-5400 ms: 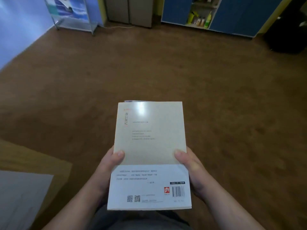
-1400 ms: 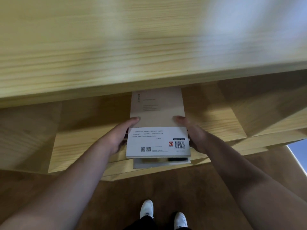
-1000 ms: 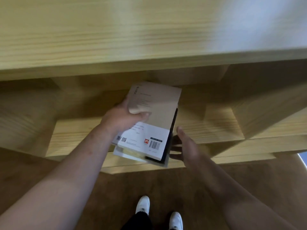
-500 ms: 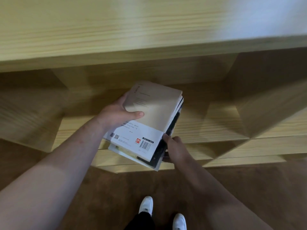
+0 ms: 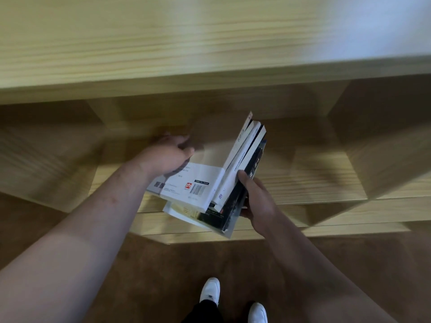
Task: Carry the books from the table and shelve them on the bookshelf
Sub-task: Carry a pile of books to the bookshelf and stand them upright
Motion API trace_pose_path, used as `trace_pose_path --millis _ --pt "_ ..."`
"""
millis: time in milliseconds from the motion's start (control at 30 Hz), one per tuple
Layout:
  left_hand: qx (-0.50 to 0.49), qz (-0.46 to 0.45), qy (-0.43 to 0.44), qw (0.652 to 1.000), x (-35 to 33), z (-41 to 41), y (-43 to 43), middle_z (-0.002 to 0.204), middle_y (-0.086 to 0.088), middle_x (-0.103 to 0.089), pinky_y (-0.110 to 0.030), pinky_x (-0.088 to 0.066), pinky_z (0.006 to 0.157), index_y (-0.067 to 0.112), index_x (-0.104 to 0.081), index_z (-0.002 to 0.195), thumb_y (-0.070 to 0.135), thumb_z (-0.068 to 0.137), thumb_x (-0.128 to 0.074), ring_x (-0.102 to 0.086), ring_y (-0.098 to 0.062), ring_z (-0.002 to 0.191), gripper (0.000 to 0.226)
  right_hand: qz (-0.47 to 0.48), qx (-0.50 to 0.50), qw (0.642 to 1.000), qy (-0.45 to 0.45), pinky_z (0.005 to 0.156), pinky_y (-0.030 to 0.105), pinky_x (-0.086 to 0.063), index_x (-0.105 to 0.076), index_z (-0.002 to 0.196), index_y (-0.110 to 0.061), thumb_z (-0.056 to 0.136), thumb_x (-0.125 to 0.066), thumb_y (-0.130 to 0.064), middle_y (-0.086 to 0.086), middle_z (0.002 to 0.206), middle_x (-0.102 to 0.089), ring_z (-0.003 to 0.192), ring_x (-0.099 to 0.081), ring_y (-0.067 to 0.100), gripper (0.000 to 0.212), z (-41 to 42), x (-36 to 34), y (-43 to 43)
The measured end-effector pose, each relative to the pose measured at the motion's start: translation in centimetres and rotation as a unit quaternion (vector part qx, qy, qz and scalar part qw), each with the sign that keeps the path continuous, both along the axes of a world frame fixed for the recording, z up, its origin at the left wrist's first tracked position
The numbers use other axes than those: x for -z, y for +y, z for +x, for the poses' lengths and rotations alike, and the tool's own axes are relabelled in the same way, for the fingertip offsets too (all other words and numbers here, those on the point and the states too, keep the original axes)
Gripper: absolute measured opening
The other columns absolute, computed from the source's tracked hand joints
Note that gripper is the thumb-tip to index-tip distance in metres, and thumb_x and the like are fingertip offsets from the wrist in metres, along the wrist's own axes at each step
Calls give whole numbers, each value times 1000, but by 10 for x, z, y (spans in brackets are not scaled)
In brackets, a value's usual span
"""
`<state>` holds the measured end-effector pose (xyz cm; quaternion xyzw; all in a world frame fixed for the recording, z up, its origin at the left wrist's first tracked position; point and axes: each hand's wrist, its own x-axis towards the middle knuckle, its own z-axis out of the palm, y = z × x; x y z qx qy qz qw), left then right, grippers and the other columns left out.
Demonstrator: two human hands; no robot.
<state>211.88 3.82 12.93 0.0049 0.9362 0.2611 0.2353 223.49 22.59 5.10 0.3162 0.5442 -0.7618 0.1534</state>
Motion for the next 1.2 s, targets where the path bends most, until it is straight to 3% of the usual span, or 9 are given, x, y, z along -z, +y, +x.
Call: trace_pose_path --millis 67,200,333,400,567,733,833,967,1200 --pt "-33 42 -21 998 -1 -1 -4 134 -1 -62 -43 -47 104 39 -57 133 65 92 -50 -59 -29 124 48 -27 13 999 28 82 45 -61 -54 126 -20 98 -64 -39 7 115 -72 102 -72 26 36 -3 -4 -5" --pt "-29 60 -47 997 -1 -4 -16 147 7 -48 -39 -33 106 42 -42 148 85 84 -34 -44 -25 137 78 6 -11 996 93 85 46 -61 -50 126 -19 91 -64 -52 8 120 -68 106 -71 26 51 -10 -9 -13" --pt "-72 156 -70 983 2 -12 -37 142 1 -49 -37 -30 113 38 -43 144 60 100 -38 -45 -19 134 50 55 -33 988 143 67 25 -61 -49 129 -20 97 -62 -43 2 119 -65 94 -74 11 41 -26 -21 -28" --pt "-88 175 -90 977 6 -14 -53 156 -9 -37 -44 -25 120 27 -29 155 55 89 -58 -36 -29 144 78 71 -42 985 151 66 22 -60 -48 131 -21 97 -61 -45 1 121 -64 95 -73 9 44 -37 -29 -39" --pt "-142 166 -96 971 18 -19 -82 165 -17 -18 -49 -25 119 21 -16 159 13 103 -46 -27 -37 149 64 91 -62 987 114 88 45 -61 -47 123 -19 87 -73 -52 3 117 -65 101 -70 18 55 -70 -45 -62" --pt "-157 171 -113 966 8 -26 -81 161 -14 -33 -57 -25 118 37 -35 152 63 97 -36 -38 -38 142 60 131 -81 987 48 93 51 -59 -44 129 -26 84 -72 -50 3 111 -66 99 -67 23 58 -85 -58 -73" --pt "-112 204 -71 970 4 -41 -77 153 -6 -49 -58 -27 117 42 -50 142 85 80 -36 -45 -32 138 77 140 -83 986 21 75 38 -57 -44 128 -26 91 -70 -42 1 105 -62 90 -63 19 48 -88 -65 -73" --pt "-57 131 -99 985 -24 -51 -53 161 -6 -36 -43 -30 112 23 -36 153 66 82 -64 -33 -31 147 88 132 -81 988 -15 81 43 -60 -50 123 -25 83 -76 -41 4 105 -66 94 -66 25 50 -93 -72 -74" --pt "-29 105 -124 986 -18 -61 -49 165 -5 -26 -39 -29 105 19 -32 155 56 90 -62 -22 -26 151 81 128 -54 990 -29 78 56 -61 -56 138 -20 44 -77 -49 12 120 -69 99 -71 36 100 -105 -77 -87"
